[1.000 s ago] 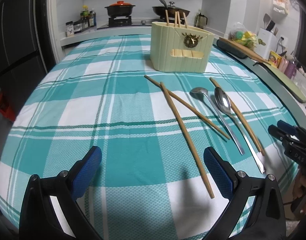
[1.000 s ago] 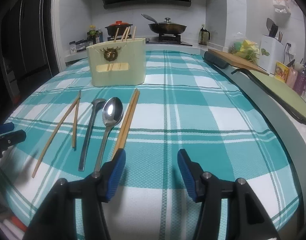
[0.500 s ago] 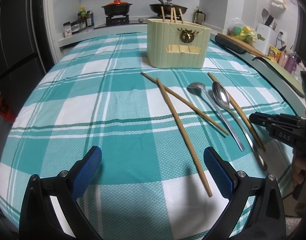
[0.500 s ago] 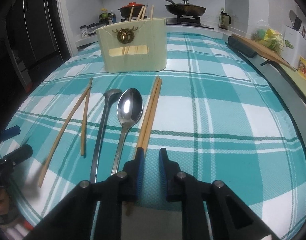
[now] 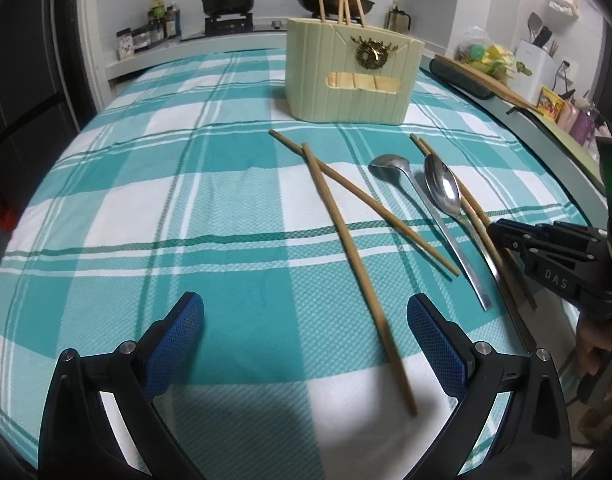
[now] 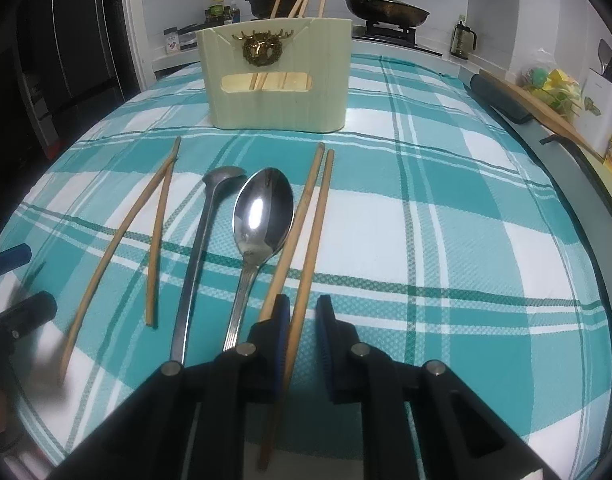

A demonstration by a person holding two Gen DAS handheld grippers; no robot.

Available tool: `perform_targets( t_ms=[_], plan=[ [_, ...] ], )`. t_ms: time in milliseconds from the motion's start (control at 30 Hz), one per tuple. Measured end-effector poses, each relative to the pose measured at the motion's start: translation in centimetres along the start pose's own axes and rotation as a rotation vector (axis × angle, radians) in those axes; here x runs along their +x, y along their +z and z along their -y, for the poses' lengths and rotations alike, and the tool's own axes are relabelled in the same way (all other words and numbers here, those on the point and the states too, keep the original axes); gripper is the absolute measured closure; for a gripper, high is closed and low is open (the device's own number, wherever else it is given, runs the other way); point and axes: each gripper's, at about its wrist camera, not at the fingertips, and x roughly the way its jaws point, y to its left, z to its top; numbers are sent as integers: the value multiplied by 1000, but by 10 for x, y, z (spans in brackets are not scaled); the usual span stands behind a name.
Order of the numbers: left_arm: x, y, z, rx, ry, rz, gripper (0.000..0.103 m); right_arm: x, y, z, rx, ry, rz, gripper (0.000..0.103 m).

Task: Organize utensils
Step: 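Lower the right gripper toward a chopstick while the left gripper approaches another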

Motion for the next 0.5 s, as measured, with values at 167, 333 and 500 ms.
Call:
perform_targets(
  t_ms=[167, 333, 500],
  plan=[
    [23, 12, 14, 59, 70, -27, 2, -3, -3, 2, 12, -20, 2, 95],
    [41, 24, 9, 35, 95, -86, 2, -5, -4, 6, 5, -20, -16, 94],
    [52, 36, -1, 10, 104, -104, 2, -4, -2, 8, -20, -6, -35, 92]
  ],
)
